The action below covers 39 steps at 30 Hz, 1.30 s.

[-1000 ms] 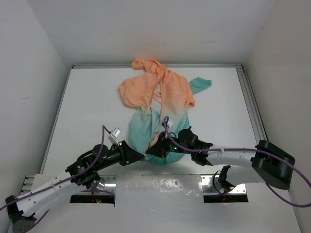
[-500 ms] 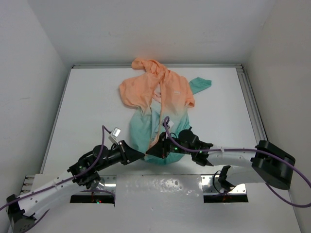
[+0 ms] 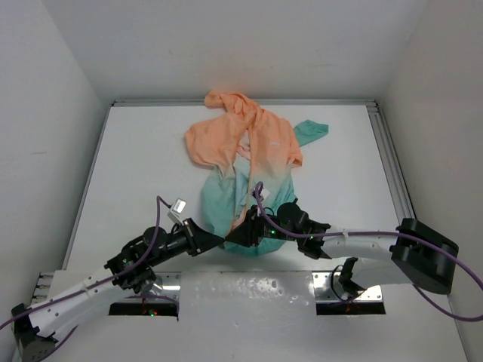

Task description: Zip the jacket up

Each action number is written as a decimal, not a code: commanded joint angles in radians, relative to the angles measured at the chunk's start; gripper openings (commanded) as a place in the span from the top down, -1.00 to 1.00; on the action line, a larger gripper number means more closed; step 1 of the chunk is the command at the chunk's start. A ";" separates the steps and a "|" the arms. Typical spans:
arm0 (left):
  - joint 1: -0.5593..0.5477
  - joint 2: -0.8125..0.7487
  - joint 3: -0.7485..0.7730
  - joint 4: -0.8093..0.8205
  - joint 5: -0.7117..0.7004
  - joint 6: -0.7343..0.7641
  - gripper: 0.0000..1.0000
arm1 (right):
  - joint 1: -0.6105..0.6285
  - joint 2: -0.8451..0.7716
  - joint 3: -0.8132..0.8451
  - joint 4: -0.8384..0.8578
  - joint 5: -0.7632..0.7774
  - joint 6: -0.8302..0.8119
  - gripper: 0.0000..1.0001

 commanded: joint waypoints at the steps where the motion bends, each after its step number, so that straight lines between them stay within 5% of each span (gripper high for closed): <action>1: -0.007 -0.009 -0.002 0.063 -0.014 -0.014 1.00 | 0.016 -0.013 0.016 0.035 0.010 -0.017 0.54; 15: -0.006 -0.027 -0.013 0.083 -0.008 -0.027 1.00 | 0.039 0.011 0.042 -0.007 0.066 -0.028 0.67; 24: -0.007 -0.015 0.006 0.047 -0.013 -0.013 1.00 | 0.049 0.010 0.041 -0.005 0.092 -0.025 1.00; 29: -0.007 -0.006 0.021 0.045 -0.031 -0.004 0.40 | 0.050 -0.012 0.045 -0.045 0.108 -0.040 1.00; 39: -0.006 0.041 0.024 0.089 -0.031 -0.002 0.47 | 0.056 -0.018 0.039 -0.059 0.112 -0.044 1.00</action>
